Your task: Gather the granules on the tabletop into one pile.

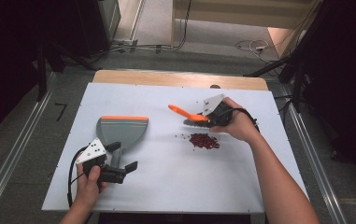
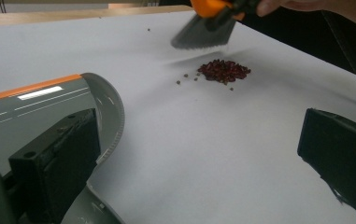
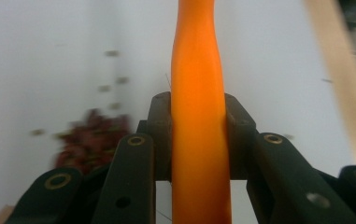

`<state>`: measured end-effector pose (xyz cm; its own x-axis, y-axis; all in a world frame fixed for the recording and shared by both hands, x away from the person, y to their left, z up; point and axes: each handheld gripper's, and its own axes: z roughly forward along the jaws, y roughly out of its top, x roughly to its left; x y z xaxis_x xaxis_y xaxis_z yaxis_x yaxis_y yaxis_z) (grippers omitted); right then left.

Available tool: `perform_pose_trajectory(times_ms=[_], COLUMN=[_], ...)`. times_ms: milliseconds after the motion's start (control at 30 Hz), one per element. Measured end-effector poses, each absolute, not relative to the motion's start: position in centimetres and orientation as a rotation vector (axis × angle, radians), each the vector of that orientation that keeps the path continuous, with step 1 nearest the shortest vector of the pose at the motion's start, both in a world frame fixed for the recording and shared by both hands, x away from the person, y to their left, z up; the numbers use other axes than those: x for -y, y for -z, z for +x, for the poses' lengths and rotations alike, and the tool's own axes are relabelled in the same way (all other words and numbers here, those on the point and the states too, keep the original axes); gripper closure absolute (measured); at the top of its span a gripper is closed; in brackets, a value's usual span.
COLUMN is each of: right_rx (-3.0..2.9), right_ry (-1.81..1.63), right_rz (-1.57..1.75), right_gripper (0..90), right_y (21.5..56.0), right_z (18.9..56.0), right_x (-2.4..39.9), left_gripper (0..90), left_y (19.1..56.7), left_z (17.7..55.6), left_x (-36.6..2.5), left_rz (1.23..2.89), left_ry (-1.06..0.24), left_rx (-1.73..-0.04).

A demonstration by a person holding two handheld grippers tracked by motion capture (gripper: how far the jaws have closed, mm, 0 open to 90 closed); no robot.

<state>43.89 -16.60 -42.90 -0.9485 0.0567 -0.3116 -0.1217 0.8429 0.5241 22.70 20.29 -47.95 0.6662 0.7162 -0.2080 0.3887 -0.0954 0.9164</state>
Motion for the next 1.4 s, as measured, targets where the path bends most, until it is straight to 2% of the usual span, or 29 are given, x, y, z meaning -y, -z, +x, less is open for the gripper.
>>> perform_pose_trajectory(times_ms=[167, 367, 533, 600, 833, 1233, 1400], right_rx=[-2.583, -2.504, -2.474, -2.497, -2.585, -2.698, -2.71], right_ry=[-0.757, -0.689, -0.545, -0.596, -0.579, -0.633, -0.656], right_rz=[0.145, 0.309, 0.325, 0.335, 0.193, -0.024, -0.06], right_gripper=[68.6, 68.6, 68.6, 68.6, 68.7, 68.7, 68.6], right_y=[42.1, 43.3, 45.0, 45.3, 45.2, 44.8, 43.5], right_z=[47.1, 51.8, 53.7, 53.8, 50.9, 43.5, 41.4], right_x=[16.7, 15.9, 14.9, 14.8, 14.5, 15.3, 15.5], left_gripper=[0.0, 0.0, 0.0, 0.0, 0.0, 0.0, 0.0], left_y=[47.8, 48.0, 48.1, 48.2, 48.1, 48.1, 48.1], left_z=[22.7, 22.8, 22.7, 22.7, 22.7, 22.6, 22.6], left_x=[-20.5, -20.6, -20.7, -20.8, -20.8, -20.3, -20.3], left_rz=[1.704, 1.7, 1.702, 1.7, 1.695, 1.712, 1.712], left_ry=[-0.345, -0.33, -0.314, -0.312, -0.311, -0.325, -0.327], left_rx=[-0.892, -0.887, -0.878, -0.88, -0.878, -0.881, -0.884])
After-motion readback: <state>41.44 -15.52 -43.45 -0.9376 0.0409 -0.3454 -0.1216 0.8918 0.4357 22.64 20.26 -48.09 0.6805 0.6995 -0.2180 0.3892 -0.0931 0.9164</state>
